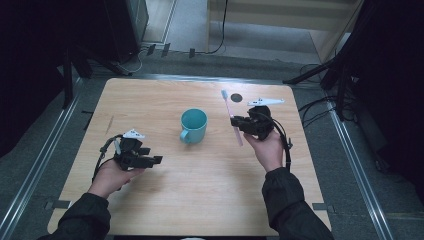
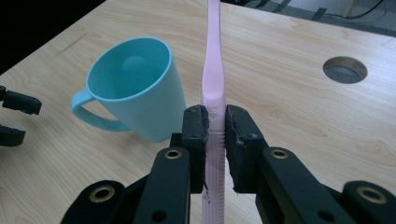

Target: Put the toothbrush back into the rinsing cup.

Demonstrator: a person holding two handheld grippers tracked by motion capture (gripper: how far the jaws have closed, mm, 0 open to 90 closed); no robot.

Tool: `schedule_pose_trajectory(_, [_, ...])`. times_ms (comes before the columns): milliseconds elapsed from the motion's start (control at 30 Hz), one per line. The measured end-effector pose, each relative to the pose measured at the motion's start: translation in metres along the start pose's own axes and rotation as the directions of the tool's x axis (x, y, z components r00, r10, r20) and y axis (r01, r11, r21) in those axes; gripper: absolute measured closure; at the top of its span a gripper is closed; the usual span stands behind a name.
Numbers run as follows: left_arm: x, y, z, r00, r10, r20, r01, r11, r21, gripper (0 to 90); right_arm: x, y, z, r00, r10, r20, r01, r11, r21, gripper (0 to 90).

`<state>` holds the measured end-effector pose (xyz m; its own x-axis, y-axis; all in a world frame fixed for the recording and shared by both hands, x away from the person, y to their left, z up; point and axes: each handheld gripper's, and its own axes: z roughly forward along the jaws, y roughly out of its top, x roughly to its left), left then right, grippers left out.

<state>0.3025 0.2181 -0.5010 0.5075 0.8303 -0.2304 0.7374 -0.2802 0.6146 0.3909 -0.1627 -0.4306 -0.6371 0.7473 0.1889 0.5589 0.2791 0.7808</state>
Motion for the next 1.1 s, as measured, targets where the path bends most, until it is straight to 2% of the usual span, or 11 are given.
schedule_pose_trajectory(200, [-0.001,0.000,0.000,1.0000,0.005,0.000,-0.005,1.0000,0.001,36.2,0.009,0.004,-0.003,0.9998,-0.017,-0.010,0.017,0.9990,-0.041,79.2])
schedule_pose_trajectory(233, [-0.001,0.000,0.000,1.0000,0.007,-0.001,-0.007,1.0000,0.001,36.2,0.013,0.006,-0.004,0.9993,-0.036,-0.007,0.036,0.9977,-0.057,79.2])
schedule_pose_trajectory(533, [-0.004,0.000,0.000,0.9999,0.012,0.002,-0.012,0.9999,-0.011,36.2,0.023,0.015,-0.004,0.9981,-0.062,-0.009,0.061,0.9939,-0.092,79.1])
schedule_pose_trajectory(800, [-0.004,0.000,-0.001,0.9999,0.008,0.007,-0.008,0.9998,-0.017,36.2,0.031,0.025,-0.002,0.9975,-0.067,-0.020,0.064,0.9894,-0.130,79.1])
schedule_pose_trajectory(1000, [-0.003,0.000,-0.001,0.9999,0.009,0.006,-0.009,0.9999,-0.011,36.2,0.038,0.032,0.006,0.9967,-0.079,-0.021,0.075,0.9845,-0.158,79.2])
schedule_pose_trajectory(1100, [-0.002,0.000,-0.002,0.9999,0.008,0.006,-0.008,0.9999,-0.010,36.2,0.039,0.035,0.011,0.9976,-0.063,-0.030,0.057,0.9845,-0.166,79.2])
